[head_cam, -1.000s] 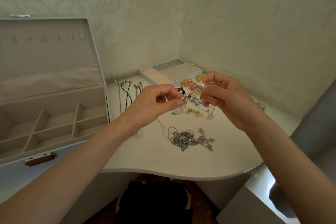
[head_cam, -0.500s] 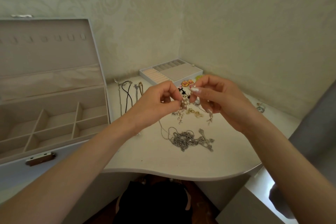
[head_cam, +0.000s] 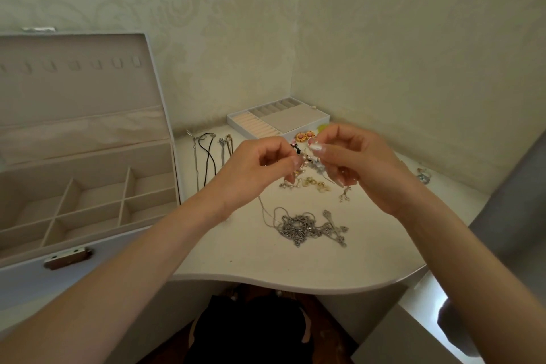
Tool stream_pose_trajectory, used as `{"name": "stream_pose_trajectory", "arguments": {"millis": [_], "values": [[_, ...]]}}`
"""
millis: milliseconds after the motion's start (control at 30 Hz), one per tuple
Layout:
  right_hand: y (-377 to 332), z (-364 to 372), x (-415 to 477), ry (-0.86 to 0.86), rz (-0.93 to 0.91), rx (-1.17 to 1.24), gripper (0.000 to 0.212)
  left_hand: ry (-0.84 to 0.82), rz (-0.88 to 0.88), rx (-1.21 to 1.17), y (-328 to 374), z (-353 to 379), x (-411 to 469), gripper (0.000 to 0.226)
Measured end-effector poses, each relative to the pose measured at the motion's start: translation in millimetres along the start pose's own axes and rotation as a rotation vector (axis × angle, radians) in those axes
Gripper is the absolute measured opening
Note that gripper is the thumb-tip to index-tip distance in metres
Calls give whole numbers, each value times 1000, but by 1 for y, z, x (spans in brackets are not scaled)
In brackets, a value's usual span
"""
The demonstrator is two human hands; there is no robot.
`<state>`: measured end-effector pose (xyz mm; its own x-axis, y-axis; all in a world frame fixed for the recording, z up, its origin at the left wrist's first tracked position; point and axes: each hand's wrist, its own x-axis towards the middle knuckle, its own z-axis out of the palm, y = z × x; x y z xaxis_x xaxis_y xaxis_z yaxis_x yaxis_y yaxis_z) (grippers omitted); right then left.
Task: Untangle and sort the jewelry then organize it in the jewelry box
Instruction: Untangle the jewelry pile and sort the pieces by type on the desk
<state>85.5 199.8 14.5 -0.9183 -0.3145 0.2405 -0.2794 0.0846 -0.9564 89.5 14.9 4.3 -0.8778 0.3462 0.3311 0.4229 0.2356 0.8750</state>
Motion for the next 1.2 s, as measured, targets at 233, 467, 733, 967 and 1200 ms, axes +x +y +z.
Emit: {"name": "stream_pose_trajectory", "arguments": {"millis": [233, 467, 733, 967, 1200], "values": [[2, 3, -1, -24, 40, -80, 22, -27, -20, -154, 4, 3, 0, 10], [5, 1, 0, -64, 44, -51, 14, -64, -117, -182, 2, 1, 1, 16], [10, 1, 1, -11, -6, -103, 27, -132, -149, -102, -3, 2, 0, 17], [12, 1, 1, -31, 4, -169, 24, -149, -41, -17, -8, -2, -8, 15], [10, 1, -2, 23, 0, -169, 23, -110, -26, 88, -12, -5, -7, 26]]}}
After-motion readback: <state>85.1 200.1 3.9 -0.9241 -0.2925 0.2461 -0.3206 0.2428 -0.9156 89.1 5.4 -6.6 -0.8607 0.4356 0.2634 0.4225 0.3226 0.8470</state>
